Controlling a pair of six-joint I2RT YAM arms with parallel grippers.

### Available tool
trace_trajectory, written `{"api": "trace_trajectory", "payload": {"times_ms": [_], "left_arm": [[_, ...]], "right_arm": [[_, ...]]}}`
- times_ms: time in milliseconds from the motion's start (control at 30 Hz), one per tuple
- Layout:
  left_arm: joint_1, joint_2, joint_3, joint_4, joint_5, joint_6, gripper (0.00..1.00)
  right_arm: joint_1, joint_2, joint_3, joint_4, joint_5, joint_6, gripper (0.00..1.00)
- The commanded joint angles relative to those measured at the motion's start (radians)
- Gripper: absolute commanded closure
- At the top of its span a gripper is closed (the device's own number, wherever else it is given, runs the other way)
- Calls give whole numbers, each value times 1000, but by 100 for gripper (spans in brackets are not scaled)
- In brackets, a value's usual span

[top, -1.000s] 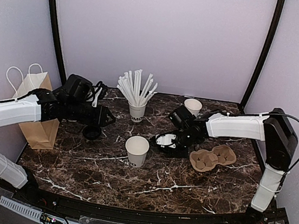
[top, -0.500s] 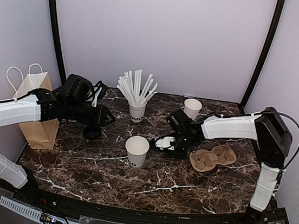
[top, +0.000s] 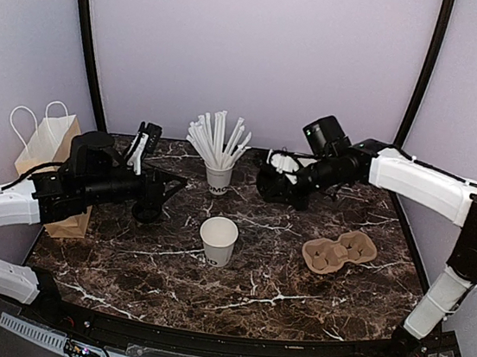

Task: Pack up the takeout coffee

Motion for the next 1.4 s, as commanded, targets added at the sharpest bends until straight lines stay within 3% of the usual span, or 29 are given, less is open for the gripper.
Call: {"api": "trace_trajectory", "payload": {"times_ms": [0, 200, 300, 400, 533, 867, 1067, 1367], "left_arm": [[-53, -67, -73, 343, 13, 182, 46], [-158, -31, -30, 425, -41, 479, 43], [-275, 3, -6, 454, -136, 652, 41], [-367, 61, 35, 475, -207, 836, 38], [-450, 135, 52, 555, -310, 976, 36], [-466, 225, 64, 745, -425, 1053, 22], [-465, 265, 90, 714, -333, 980, 16], [-407, 309, 131, 699, -234, 848, 20]], "right_arm": [[-55, -60, 118, -61, -474, 186, 94], [-95, -53, 102, 88, -895, 443, 92], [-102, -52, 58, 271, -1042, 685, 91], [-104, -63, -6, 528, -1116, 933, 90], [-103, -67, -28, 592, -1121, 987, 90], [-101, -92, -108, 752, -1125, 1118, 89], [-101, -92, -103, 768, -1123, 1136, 89], [-96, -98, -97, 795, -1123, 1177, 89]]}}
